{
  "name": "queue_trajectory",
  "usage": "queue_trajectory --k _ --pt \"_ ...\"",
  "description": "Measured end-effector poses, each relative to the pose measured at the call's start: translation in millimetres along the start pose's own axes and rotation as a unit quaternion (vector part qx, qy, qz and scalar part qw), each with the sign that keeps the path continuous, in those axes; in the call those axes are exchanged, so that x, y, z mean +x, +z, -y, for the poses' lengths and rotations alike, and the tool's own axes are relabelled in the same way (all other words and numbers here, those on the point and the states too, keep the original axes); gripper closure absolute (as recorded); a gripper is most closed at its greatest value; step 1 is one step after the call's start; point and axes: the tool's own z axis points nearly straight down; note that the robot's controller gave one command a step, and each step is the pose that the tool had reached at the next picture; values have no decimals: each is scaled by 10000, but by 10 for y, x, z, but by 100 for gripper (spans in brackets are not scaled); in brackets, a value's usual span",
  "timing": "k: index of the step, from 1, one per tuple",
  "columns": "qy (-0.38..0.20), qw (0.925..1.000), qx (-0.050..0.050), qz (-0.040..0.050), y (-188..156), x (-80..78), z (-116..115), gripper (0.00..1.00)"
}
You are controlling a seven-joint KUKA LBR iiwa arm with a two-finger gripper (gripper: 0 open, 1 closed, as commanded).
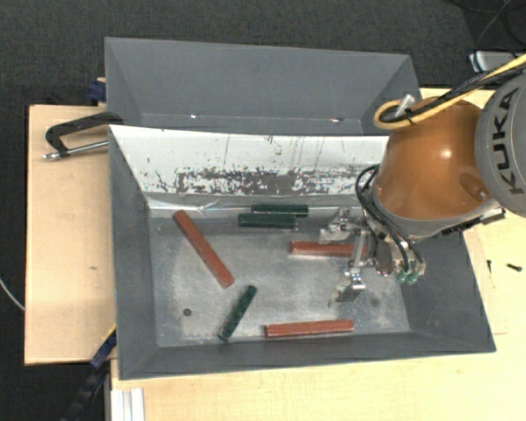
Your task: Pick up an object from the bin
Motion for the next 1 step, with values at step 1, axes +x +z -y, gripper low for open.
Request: queue_trajectory --k 1 --pt "148 9999 -2 64 804 -746 181 0"
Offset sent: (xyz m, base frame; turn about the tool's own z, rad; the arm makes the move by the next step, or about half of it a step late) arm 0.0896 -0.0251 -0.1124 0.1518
